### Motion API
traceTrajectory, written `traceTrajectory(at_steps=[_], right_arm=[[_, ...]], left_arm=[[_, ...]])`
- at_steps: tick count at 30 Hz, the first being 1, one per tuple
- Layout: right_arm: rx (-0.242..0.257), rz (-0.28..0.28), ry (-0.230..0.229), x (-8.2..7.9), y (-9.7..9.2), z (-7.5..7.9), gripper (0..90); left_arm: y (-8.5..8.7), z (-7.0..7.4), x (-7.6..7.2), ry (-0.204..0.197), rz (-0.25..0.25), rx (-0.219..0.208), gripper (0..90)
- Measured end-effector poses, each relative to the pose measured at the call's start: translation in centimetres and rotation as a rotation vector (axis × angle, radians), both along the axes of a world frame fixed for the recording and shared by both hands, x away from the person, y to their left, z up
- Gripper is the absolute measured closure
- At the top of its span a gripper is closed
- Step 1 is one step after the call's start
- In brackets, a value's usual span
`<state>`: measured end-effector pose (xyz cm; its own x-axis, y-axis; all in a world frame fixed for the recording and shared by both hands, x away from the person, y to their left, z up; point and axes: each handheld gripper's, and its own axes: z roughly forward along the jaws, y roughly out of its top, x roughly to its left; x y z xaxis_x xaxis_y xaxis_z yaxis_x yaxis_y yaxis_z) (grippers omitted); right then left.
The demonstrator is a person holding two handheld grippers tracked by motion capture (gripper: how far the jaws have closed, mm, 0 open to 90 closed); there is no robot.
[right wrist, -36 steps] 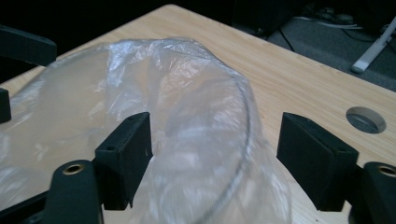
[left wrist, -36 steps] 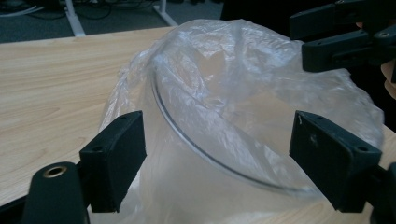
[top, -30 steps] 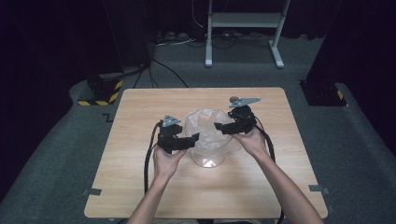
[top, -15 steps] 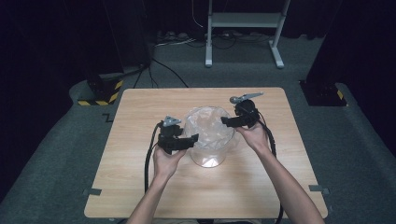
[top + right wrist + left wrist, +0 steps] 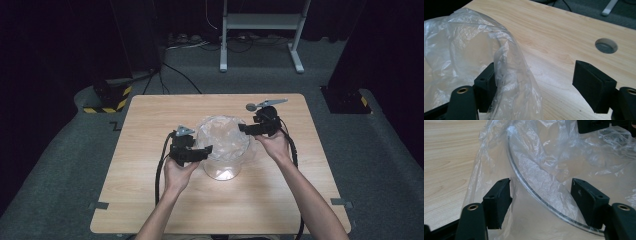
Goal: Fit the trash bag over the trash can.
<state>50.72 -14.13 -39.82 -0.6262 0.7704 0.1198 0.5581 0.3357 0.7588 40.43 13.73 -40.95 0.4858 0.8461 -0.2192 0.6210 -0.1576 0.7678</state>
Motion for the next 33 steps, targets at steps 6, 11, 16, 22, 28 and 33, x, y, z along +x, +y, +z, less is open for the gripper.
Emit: traceTrajectory(at_steps=[6,11,16,22,28,33], right_arm=[[0.046,0.044,-0.068,-1.3,0.5,1.3,27.7],[0.08,0.069,-0.116,-2.6,0.5,2.3,27.9],[0.112,0.121,-0.179,-4.1,0.5,3.1,34.6],[0.119,0.194,-0.197,-5.3,0.9,2.6,44.2],[0.088,0.265,-0.156,-5.8,1.8,1.4,46.5],[0.09,0.291,-0.121,-5.6,2.0,0.9,46.5]], left_arm=[[0.2,0.7,0.0,-0.016,-0.008,-0.027,27.5],[0.5,2.2,0.3,-0.044,-0.003,-0.018,20.9],[-0.1,3.5,1.7,-0.075,-0.024,0.036,19.5],[-1.7,4.3,3.9,-0.107,-0.105,0.115,25.9],[-3.8,3.9,5.9,-0.105,-0.184,0.199,29.6],[-4.5,3.7,7.1,-0.102,-0.2,0.198,34.4]])
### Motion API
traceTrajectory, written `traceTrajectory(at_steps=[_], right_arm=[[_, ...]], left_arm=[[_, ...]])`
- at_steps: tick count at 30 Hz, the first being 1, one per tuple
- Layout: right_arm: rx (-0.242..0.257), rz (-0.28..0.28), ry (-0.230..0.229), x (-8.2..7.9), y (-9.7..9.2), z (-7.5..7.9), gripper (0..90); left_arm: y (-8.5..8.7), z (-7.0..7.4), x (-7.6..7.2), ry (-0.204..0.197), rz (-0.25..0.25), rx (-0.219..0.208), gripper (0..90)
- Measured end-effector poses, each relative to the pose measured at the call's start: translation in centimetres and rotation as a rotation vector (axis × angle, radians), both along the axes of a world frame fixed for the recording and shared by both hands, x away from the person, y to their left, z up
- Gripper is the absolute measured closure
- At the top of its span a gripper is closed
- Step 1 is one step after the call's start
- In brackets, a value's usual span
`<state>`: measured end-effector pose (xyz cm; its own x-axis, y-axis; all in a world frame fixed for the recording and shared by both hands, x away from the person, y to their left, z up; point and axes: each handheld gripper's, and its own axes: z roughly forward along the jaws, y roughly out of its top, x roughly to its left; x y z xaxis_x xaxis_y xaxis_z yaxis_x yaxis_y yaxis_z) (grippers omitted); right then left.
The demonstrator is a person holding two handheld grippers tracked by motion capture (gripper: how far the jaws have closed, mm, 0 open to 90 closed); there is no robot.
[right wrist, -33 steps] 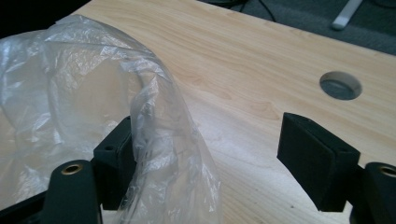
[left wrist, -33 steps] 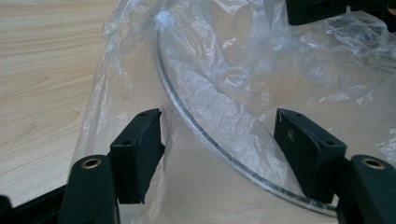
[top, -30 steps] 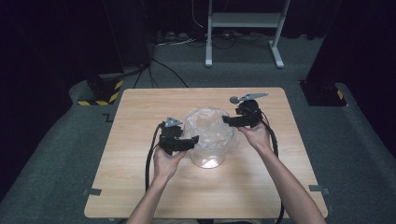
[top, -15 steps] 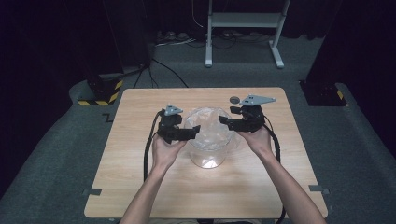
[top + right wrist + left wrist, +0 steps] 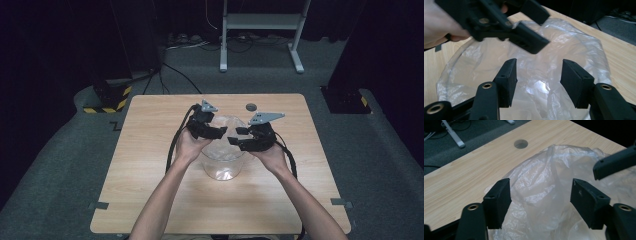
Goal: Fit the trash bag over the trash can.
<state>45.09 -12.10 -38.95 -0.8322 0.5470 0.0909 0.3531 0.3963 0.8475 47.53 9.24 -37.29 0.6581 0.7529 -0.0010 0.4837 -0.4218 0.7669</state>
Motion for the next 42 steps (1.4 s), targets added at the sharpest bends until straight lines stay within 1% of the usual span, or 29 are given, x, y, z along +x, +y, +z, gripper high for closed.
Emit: traceTrajectory(at_steps=[2,5,7,9,11,14,18,20,21,23,25,27,29,31,37,39,42], right_arm=[[-0.008,0.013,0.008,0.0,0.1,-0.1,46.5],[-0.013,0.021,0.026,0.1,0.2,-0.3,46.4],[-0.02,0.031,0.04,0.2,0.2,-0.4,46.4],[-0.028,0.041,0.047,0.2,0.2,-0.6,46.4],[-0.037,0.049,0.059,0.1,0.1,-0.7,46.5],[-0.032,0.063,0.068,0.1,0.1,-0.8,46.9],[-0.046,0.079,0.07,0.0,0.1,-0.7,47.3],[-0.055,0.091,0.071,0.0,0.1,-0.7,47.6],[-0.055,0.095,0.073,0.0,0.1,-0.7,47.8],[-0.052,0.101,0.078,0.0,0.0,-0.6,48.1],[-0.05,0.107,0.083,0.0,0.0,-0.6,48.1],[-0.047,0.119,0.087,0.0,0.0,-0.6,48.4],[-0.053,0.128,0.094,0.1,0.0,-0.6,48.4],[-0.056,0.13,0.1,0.1,0.0,-0.5,48.5],[-0.062,0.137,0.115,0.2,-0.2,-0.4,48.7],[-0.067,0.141,0.118,0.2,-0.4,-0.3,48.7],[-0.08,0.148,0.116,0.1,-0.7,-0.3,48.6]], left_arm=[[-0.2,0.0,0.4,0.014,-0.007,-0.001,37.2],[-0.6,0.0,1.0,0.026,-0.005,0.014,39.7],[-0.7,0.0,1.4,0.038,0.001,0.016,41.4],[-0.7,0.1,1.8,0.041,0.011,0.021,42.8],[-0.7,0.1,2.0,0.047,0.016,0.024,43.2],[-0.7,0.2,2.3,0.061,0.016,0.018,43.9],[-0.8,0.4,2.5,0.067,0.018,0.026,43.6],[-0.7,0.6,2.5,0.056,0.017,0.029,43.1],[-0.7,0.7,2.5,0.047,0.018,0.026,42.9],[-0.7,0.8,2.5,0.042,0.018,0.029,42.6],[-0.6,0.8,2.7,0.049,0.011,0.023,43.0],[-0.7,0.9,2.9,0.052,0.006,0.029,43.0],[-0.8,0.9,3.1,0.079,-0.004,0.02,43.0],[-0.9,0.8,3.4,0.108,-0.017,0.021,42.8],[-0.9,0.3,3.4,0.167,-0.045,0.022,44.5],[-0.9,-0.1,3.3,0.182,-0.056,0.035,45.9],[-0.9,-1.0,2.9,0.224,-0.056,0.054,47.0]])
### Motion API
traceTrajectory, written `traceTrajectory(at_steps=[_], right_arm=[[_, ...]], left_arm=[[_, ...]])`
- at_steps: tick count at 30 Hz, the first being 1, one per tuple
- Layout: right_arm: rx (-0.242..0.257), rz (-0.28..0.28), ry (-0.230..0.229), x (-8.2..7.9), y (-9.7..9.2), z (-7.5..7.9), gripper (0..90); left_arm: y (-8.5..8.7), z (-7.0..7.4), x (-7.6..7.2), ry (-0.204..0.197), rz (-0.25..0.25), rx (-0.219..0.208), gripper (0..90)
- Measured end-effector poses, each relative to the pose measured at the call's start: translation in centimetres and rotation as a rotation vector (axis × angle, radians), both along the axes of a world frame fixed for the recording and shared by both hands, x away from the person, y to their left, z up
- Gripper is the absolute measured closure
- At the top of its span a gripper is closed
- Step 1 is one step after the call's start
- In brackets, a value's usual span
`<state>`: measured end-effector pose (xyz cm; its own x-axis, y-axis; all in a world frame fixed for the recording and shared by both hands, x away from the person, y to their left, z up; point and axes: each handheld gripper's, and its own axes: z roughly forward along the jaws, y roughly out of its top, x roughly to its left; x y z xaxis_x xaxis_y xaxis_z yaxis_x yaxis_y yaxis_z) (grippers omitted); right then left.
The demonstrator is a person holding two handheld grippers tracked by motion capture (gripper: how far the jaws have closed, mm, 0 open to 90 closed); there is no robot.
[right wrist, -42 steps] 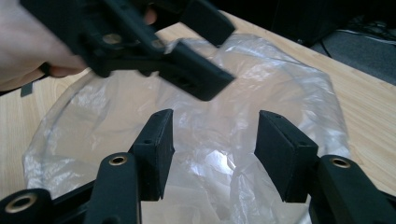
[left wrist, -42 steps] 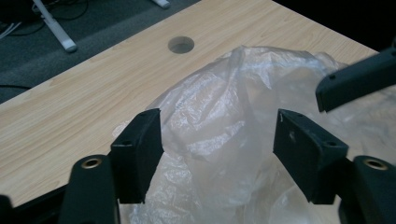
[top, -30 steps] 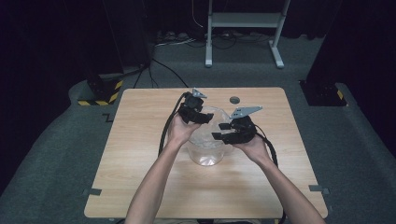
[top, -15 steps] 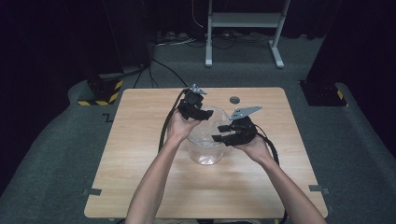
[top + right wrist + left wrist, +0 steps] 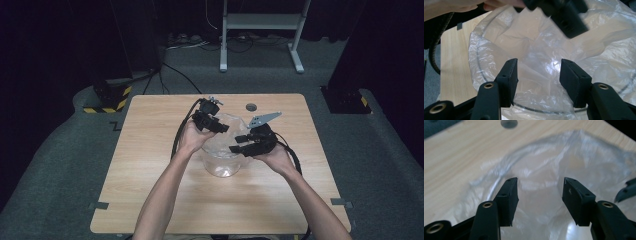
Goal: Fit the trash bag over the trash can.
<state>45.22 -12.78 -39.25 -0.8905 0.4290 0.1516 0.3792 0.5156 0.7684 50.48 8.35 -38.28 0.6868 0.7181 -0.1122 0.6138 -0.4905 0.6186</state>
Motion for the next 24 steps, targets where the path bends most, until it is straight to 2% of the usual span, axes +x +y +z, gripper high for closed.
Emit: traceTrajectory(at_steps=[1,2,4,6,9,11,13,17,19,24], right_arm=[[-0.001,0.002,0.001,-0.1,-0.1,0.0,48.6],[0.001,0.005,0.009,-0.1,-0.3,0.0,48.4],[-0.012,0.009,-0.001,-0.2,-0.5,0.1,48.0],[-0.02,0.011,0.006,-0.3,-0.7,0.1,47.8],[-0.028,0.018,0.005,-0.5,-1.1,0.2,47.8],[-0.036,0.021,0.007,-0.6,-1.4,0.2,47.5],[-0.041,0.023,0.015,-0.7,-1.6,0.3,46.4],[-0.036,0.026,0.017,-0.8,-1.7,0.4,45.3],[-0.017,0.027,0.0,-0.8,-1.7,0.5,45.3],[0.038,0.009,-0.051,-1.2,-1.6,1.0,45.3]], left_arm=[[-0.1,0.0,-0.4,-0.007,-0.002,-0.001,47.9],[-0.1,0.1,-0.6,0.009,-0.004,-0.015,48.3],[-0.6,0.1,-1.1,0.015,-0.009,0.007,49.8],[-1.0,0.1,-1.7,0.041,-0.012,0.026,51.3],[-1.5,0.1,-2.5,0.057,-0.009,0.027,51.8],[-1.6,0.2,-2.9,0.053,-0.009,0.022,51.2],[-1.6,0.6,-3.3,0.015,0.003,0.013,48.6],[-1.5,1.6,-3.6,-0.106,0.007,-0.013,39.2],[-1.6,1.8,-3.7,-0.162,0.019,-0.002,36.1],[-1.7,1.6,-3.2,-0.258,0.076,0.041,28.4]])
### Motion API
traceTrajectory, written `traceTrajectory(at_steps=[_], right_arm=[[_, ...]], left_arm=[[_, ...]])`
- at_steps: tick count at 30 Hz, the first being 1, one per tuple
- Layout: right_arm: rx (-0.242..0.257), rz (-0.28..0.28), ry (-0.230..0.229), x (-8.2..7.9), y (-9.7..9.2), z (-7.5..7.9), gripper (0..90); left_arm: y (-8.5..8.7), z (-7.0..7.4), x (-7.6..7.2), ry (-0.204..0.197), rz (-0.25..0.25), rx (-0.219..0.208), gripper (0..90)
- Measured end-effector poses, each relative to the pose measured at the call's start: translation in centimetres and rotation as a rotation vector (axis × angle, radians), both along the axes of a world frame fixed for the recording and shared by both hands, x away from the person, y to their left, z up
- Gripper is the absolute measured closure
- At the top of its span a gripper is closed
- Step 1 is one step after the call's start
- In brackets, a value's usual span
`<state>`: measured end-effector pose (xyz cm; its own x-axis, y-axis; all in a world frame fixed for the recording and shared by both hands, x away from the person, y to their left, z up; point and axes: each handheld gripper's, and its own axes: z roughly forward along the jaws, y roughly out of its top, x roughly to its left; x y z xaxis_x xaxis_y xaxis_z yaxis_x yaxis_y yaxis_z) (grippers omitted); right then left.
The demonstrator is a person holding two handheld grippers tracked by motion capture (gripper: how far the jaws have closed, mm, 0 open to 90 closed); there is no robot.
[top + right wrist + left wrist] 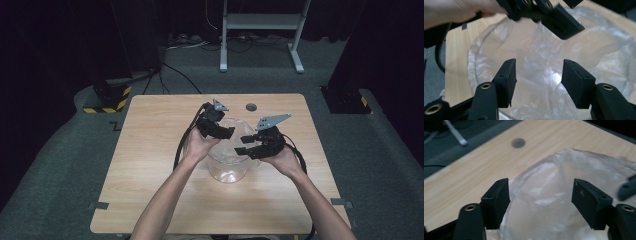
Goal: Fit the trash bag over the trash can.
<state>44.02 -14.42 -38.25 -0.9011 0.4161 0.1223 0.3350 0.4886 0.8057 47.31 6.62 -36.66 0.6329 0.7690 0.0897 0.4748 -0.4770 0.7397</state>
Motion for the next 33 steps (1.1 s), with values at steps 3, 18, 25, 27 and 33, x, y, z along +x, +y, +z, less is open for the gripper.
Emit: traceTrajectory(at_steps=[3,18,25,27,33], right_arm=[[0.008,-0.007,-0.007,0.0,0.1,0.1,45.3],[-0.076,0.074,0.079,-0.2,0.6,-0.9,44.1],[0.07,-0.073,-0.041,0.3,-1.0,0.6,44.3],[0.074,-0.141,-0.071,0.6,-1.2,0.9,45.6],[-0.009,-0.31,-0.135,2.3,-0.5,0.2,53.2]], left_arm=[[-0.1,-0.5,0.6,-0.035,0.049,0.05,23.2],[1.5,-1.7,1.9,0.036,0.1,0.017,25.6],[3.2,-0.9,0.4,0.021,0.074,-0.07,23.9],[3.8,-0.7,0.0,0.023,0.07,-0.097,25.0],[4.7,-1.1,-1.1,0.034,0.061,-0.092,34.3]])
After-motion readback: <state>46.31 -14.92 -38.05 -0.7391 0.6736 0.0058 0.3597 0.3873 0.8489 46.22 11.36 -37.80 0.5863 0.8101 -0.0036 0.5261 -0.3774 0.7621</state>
